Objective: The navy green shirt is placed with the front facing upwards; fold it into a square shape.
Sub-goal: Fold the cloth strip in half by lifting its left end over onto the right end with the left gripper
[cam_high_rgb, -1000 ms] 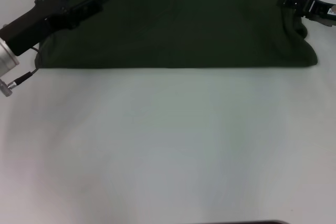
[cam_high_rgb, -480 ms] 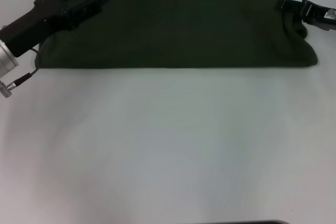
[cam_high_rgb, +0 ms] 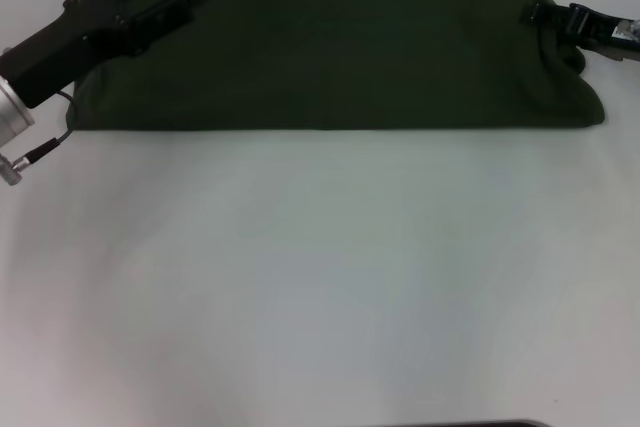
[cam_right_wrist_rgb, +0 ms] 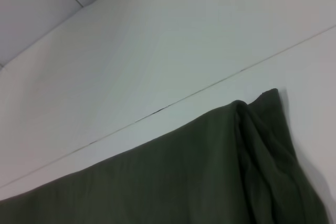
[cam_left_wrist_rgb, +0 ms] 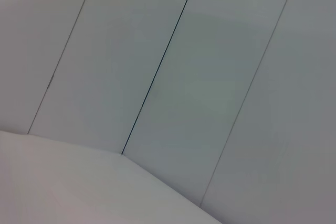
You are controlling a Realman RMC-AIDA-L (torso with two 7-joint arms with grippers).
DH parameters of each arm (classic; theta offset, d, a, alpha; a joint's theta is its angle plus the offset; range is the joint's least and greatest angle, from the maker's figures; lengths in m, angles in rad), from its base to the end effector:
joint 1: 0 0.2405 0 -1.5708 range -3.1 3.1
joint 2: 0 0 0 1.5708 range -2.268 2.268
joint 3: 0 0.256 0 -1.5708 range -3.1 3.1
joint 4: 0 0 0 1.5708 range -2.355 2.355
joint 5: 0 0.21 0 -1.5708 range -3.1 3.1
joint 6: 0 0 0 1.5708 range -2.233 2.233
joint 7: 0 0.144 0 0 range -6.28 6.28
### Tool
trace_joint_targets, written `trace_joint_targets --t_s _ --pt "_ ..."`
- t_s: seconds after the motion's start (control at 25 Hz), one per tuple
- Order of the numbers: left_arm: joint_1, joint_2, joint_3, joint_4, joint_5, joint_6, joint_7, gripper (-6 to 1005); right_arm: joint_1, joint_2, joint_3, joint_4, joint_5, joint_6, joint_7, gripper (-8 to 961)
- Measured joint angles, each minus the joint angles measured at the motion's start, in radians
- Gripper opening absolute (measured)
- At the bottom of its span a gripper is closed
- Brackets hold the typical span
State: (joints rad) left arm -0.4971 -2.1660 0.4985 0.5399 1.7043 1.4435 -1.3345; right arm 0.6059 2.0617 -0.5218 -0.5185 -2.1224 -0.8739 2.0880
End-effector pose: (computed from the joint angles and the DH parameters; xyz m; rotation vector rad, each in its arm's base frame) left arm -0.2640 0.3396 -0.0009 -2.2190 -0.8347 -1.1322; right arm 0.3374 0.3933 0.0173 -1.7807 1.5770 0.5931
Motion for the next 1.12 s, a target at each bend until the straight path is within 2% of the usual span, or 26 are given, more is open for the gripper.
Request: trace_joint_targets --t_s 0.32,0.96,1.12 --pt "0.001 0.0 -0.009 0.0 0.0 0.0 0.0 921 0.0 0.0 0.0 0.001 0.001 0.0 0.008 710" --pt "0.009 0.0 -0.021 0.0 0.0 0.001 0.004 920 -0.013 -0.002 0.02 0.001 0.004 -0.002 0.01 55" --pt "0.009 0.0 -0.022 0.0 0.0 0.002 0.005 920 -0.034 -0.002 0.036 -0.006 0.033 -0.008 -0.002 27"
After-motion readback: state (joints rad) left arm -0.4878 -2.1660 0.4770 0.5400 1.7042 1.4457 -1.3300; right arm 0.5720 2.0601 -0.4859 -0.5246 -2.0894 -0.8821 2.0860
